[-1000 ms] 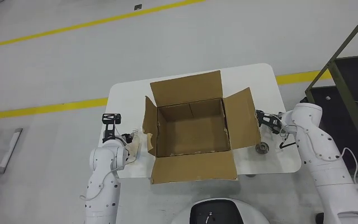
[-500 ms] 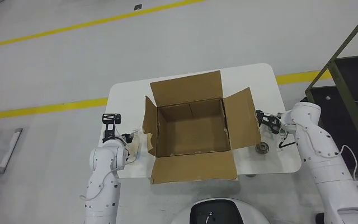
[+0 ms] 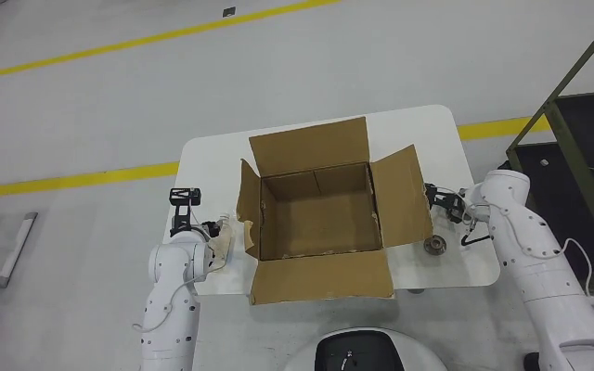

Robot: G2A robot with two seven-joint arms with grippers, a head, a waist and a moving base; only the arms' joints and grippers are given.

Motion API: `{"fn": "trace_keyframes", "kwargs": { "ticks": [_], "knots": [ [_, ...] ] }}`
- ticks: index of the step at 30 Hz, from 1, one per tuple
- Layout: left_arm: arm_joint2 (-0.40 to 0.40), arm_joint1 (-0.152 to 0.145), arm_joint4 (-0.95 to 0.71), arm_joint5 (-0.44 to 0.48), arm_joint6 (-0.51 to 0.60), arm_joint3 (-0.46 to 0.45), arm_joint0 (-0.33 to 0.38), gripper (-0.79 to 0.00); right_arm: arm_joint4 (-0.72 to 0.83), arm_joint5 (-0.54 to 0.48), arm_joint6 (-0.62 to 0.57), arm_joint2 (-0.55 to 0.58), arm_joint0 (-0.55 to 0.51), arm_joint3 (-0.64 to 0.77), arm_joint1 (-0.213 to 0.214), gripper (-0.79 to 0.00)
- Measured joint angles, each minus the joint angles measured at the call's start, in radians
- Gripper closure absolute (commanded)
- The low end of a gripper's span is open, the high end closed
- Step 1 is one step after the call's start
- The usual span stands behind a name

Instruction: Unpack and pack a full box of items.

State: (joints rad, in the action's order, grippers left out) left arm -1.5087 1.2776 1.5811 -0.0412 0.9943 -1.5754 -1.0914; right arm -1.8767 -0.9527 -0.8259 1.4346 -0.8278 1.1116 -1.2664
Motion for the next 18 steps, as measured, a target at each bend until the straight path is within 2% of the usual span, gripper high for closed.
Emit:
{"fn": "trace_keyframes", "kwargs": {
  "ticks": [4, 5, 6, 12, 18],
  "knots": [
    [0.000, 0.000, 0.000, 0.000, 0.000, 0.000, 0.000, -0.785, 0.012, -0.002, 0.001, -0.004, 0.006, -0.010, 0.003, -0.188],
    [0.000, 0.000, 0.000, 0.000, 0.000, 0.000, 0.000, -0.785, 0.015, -0.002, 0.001, -0.005, 0.007, -0.012, 0.003, -0.074],
    [0.000, 0.000, 0.000, 0.000, 0.000, 0.000, 0.000, -0.785, 0.018, -0.001, 0.001, -0.006, 0.008, -0.014, 0.004, 0.000],
    [0.000, 0.000, 0.000, 0.000, 0.000, 0.000, 0.000, -0.785, 0.060, 0.015, -0.013, 0.012, 0.015, -0.034, 0.010, 0.000],
    [0.000, 0.000, 0.000, 0.000, 0.000, 0.000, 0.000, -0.785, 0.187, 0.056, -0.099, 0.064, 0.022, -0.052, 0.014, 0.000]
  ]
}}
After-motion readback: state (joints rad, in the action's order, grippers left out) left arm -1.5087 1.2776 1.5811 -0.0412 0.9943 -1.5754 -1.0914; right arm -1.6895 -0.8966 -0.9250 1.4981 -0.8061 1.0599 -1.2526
